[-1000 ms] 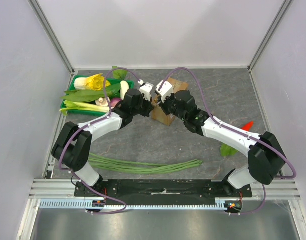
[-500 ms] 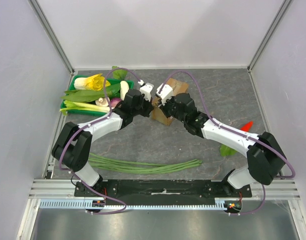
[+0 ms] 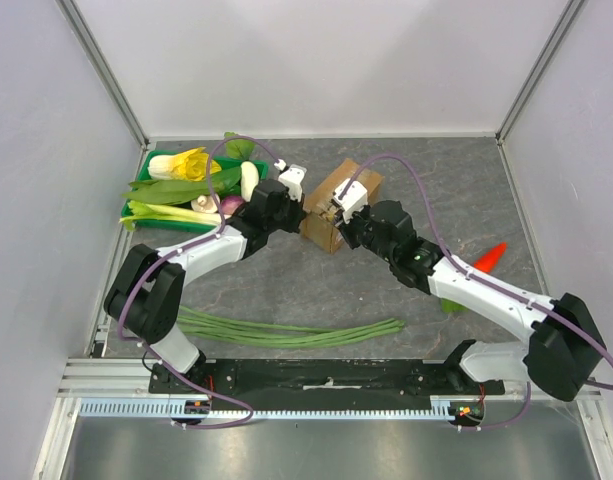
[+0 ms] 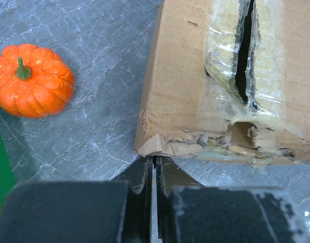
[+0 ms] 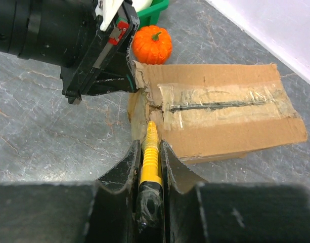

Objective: Unpack the express box

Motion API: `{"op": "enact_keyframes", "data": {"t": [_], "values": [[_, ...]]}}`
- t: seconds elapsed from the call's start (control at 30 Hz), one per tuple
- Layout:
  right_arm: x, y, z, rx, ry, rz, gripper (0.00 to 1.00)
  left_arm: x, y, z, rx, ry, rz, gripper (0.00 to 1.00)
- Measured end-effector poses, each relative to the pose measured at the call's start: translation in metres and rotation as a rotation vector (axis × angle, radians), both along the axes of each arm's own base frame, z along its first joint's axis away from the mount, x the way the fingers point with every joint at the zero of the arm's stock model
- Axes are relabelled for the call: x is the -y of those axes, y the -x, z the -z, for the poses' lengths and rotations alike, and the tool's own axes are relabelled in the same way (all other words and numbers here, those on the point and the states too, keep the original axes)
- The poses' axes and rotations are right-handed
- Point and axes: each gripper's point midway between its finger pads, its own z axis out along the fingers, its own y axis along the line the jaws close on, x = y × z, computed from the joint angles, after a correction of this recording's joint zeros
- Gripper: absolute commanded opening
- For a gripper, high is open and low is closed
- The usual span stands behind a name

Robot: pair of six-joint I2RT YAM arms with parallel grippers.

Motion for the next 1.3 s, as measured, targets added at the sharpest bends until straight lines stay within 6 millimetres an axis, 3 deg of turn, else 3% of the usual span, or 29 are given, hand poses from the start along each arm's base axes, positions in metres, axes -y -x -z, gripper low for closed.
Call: {"op": "enact_keyframes", "data": {"t": [0.1, 0.23, 0.33, 0.5, 0.63, 0.73, 0.9, 1.07, 1.2, 1.3], "values": [[0.006, 0.005, -0.012, 0.007, -0.022, 0.012, 0.0, 0.001, 0.001, 0.0, -0.005, 0.002, 0.005, 0.05], [0.015, 0.01, -0.029, 0.012, -0.044, 0.039, 0.0, -0.003, -0.001, -0.001, -0.01, -0.001, -0.005, 0.34], [0.017, 0.008, -0.056, 0.039, -0.09, 0.069, 0.0, -0.007, -0.002, 0.0, -0.019, 0.001, -0.013, 0.45], [0.027, -0.005, -0.106, 0.119, -0.176, 0.14, 0.0, -0.01, 0.003, -0.015, -0.002, 0.015, -0.017, 0.5], [0.052, -0.029, -0.115, 0.133, -0.192, 0.256, 0.0, -0.014, 0.009, -0.039, 0.04, 0.051, -0.023, 0.49], [0.076, -0.059, -0.105, 0.106, -0.186, 0.367, 0.0, -0.017, 0.015, -0.055, 0.061, 0.086, -0.036, 0.44], [0.116, -0.117, -0.061, 0.008, -0.152, 0.536, 0.0, -0.023, 0.019, -0.058, 0.035, 0.121, -0.097, 0.37], [0.136, -0.167, -0.007, -0.106, -0.134, 0.617, 0.0, -0.027, 0.023, -0.04, -0.054, 0.15, -0.17, 0.36], [0.14, -0.187, 0.03, -0.188, -0.124, 0.618, 0.0, -0.028, 0.025, -0.012, -0.15, 0.145, -0.225, 0.38], [0.134, -0.19, 0.042, -0.226, -0.133, 0.583, 0.0, -0.028, 0.027, 0.008, -0.212, 0.126, -0.25, 0.39]]}}
